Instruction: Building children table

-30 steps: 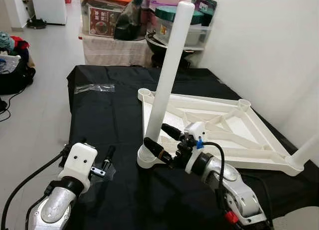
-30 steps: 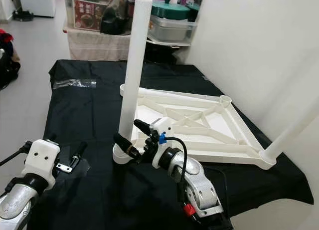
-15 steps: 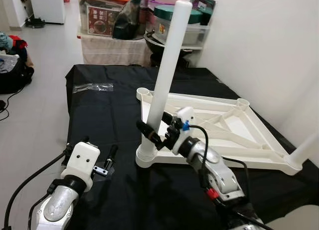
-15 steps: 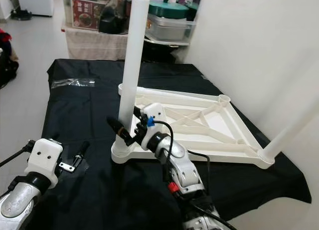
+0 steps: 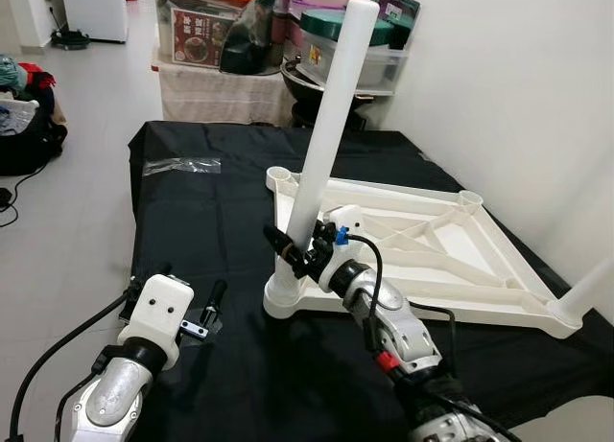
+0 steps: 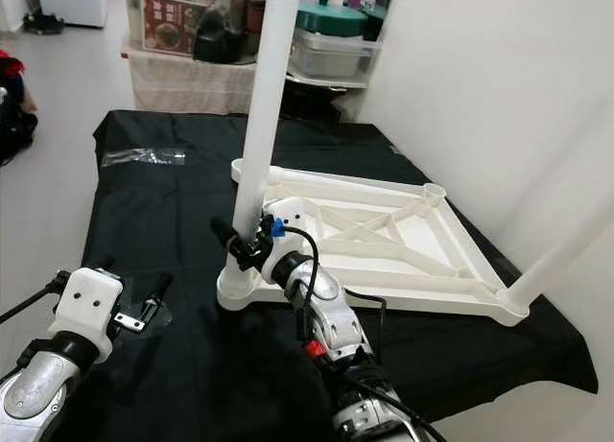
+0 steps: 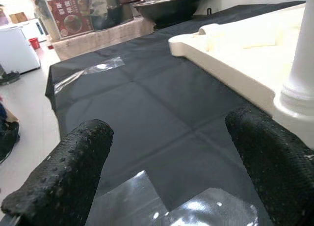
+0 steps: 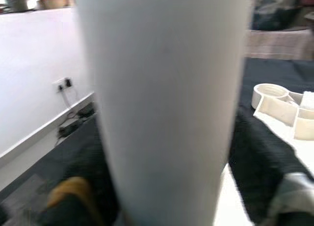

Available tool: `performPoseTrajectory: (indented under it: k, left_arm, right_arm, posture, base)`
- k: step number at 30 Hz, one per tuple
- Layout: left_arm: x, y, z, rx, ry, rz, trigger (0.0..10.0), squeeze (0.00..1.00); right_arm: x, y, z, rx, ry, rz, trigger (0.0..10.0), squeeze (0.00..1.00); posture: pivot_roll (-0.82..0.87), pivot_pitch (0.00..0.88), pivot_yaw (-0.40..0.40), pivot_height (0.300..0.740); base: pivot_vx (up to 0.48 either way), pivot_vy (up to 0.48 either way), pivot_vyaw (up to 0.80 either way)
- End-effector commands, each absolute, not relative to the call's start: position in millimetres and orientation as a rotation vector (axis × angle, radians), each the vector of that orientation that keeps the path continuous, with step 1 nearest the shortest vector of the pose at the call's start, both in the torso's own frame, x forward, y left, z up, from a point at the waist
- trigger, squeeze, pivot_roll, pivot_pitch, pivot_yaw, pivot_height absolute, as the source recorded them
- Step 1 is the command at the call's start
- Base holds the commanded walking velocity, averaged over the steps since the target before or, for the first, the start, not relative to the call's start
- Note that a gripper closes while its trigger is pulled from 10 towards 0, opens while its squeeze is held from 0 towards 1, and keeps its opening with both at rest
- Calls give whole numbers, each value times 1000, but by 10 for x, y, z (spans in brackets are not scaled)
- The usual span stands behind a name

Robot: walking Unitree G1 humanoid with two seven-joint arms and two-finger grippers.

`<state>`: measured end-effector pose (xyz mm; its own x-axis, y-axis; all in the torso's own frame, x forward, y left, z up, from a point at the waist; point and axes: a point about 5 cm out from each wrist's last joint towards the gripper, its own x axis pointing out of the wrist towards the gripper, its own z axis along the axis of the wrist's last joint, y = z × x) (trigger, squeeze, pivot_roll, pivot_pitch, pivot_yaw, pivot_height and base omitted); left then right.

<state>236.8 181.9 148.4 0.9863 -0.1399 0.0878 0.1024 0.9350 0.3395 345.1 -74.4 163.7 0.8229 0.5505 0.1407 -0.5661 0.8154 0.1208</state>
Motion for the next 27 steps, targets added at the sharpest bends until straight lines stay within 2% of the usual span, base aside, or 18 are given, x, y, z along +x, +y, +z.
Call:
performPoseTrajectory:
  k: [1,12,13,21,22,24,27]
  left_arm:
    - [2369,1775,1446,340,-104,-140,10000,0]
    - [2398,1760,1435,346,-107,-148,10000,0]
    - [2401,1778,1425,348,-103,-148,10000,0]
    - [2410,1783,1411,350,-101,-151,10000,0]
    - [2432,1763,1404,349,-100,-165,10000,0]
    - [2461,1737,1395,349,-99,-183,10000,0]
    - [2481,1732,1394,351,-100,-193,10000,0]
  right_arm:
    - [3508,-971,1650,165,-124,483,0,0]
    - [3465,-1150,1655,184,-155,311,0,0]
    - [3307,-1247,1586,179,-143,275,0,0]
    - [3173,-1314,1531,165,-131,246,0,0]
    - [2981,-1508,1321,180,-61,179,0,0]
    - [2701,-1736,1097,190,28,95,0,0]
    - [2573,-2013,1008,180,75,-34,0,0]
  posture:
    - [167,0,-191,740]
    - [152,0,-187,740]
    - [121,0,-168,740]
    - [121,0,-168,740]
    - [65,0,-131,740]
    - [65,0,-131,740]
    - [49,0,-115,740]
  base:
    - [0,0,0]
    - [0,0,0]
    - [0,0,0]
    - [0,0,0]
    - [0,0,0]
    - [0,0,0]
    - [0,0,0]
